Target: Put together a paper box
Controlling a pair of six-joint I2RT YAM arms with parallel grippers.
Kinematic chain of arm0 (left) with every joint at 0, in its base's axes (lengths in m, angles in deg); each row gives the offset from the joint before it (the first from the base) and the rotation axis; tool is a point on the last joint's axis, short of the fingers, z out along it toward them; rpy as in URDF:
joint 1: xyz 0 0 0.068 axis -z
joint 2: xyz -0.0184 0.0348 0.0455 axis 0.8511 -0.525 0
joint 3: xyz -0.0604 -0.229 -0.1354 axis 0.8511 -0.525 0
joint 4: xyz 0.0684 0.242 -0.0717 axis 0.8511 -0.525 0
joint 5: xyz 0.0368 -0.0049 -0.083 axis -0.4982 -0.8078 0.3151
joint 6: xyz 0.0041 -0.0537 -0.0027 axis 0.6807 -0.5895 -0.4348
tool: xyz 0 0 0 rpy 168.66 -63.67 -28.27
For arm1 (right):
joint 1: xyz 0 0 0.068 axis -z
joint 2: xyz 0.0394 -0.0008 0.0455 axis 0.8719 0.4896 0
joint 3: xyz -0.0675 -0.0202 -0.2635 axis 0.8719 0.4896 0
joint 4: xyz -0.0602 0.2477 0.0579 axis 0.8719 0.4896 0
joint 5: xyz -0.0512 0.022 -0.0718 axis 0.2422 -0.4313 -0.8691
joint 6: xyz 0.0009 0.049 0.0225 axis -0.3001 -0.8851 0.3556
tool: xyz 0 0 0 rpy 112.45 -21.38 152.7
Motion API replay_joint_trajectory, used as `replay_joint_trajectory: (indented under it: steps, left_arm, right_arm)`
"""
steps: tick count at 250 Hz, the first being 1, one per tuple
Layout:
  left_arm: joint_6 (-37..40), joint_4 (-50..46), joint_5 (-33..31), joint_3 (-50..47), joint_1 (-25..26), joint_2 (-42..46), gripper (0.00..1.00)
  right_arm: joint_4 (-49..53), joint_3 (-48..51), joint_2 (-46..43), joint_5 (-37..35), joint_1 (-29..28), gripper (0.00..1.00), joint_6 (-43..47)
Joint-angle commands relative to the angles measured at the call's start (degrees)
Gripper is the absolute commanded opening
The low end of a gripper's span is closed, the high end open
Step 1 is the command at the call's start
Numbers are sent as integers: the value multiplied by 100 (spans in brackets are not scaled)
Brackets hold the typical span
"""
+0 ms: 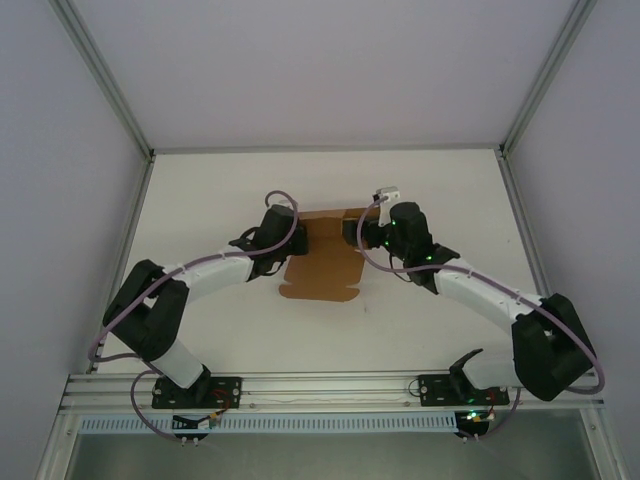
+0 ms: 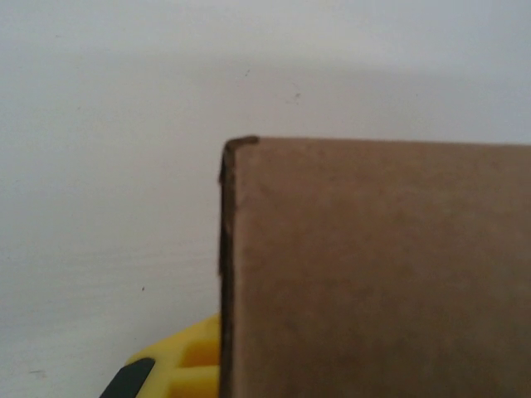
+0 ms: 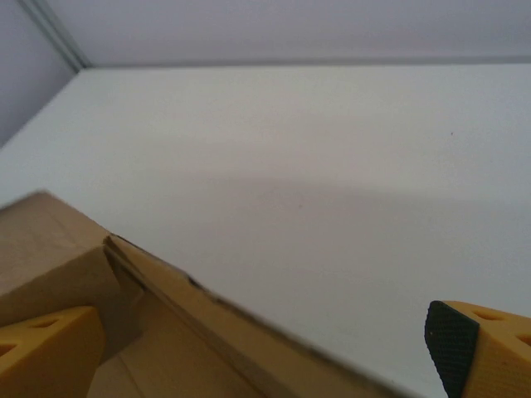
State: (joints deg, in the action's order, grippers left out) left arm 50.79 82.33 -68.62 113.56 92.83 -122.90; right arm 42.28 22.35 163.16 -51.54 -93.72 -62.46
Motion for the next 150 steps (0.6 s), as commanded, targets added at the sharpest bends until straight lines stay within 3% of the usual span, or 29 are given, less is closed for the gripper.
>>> replay_joint_trajectory:
  steps: [1, 42, 95, 150]
  left_arm:
    - [19, 330, 280, 208, 198, -139, 0]
    - [-7, 269, 191, 227, 219, -173, 0]
    - [17, 101, 282, 357, 219, -86, 0]
    - [510, -400, 358, 575, 207, 73, 0]
  right_arm:
    - [-1329, 204, 71, -168, -94, 100, -1100]
    - [-1213, 386, -162, -873, -95, 100, -1374]
    - [-286, 242, -469, -641, -95, 100, -905]
    - [1419, 221, -1654, -448, -84, 100, 250]
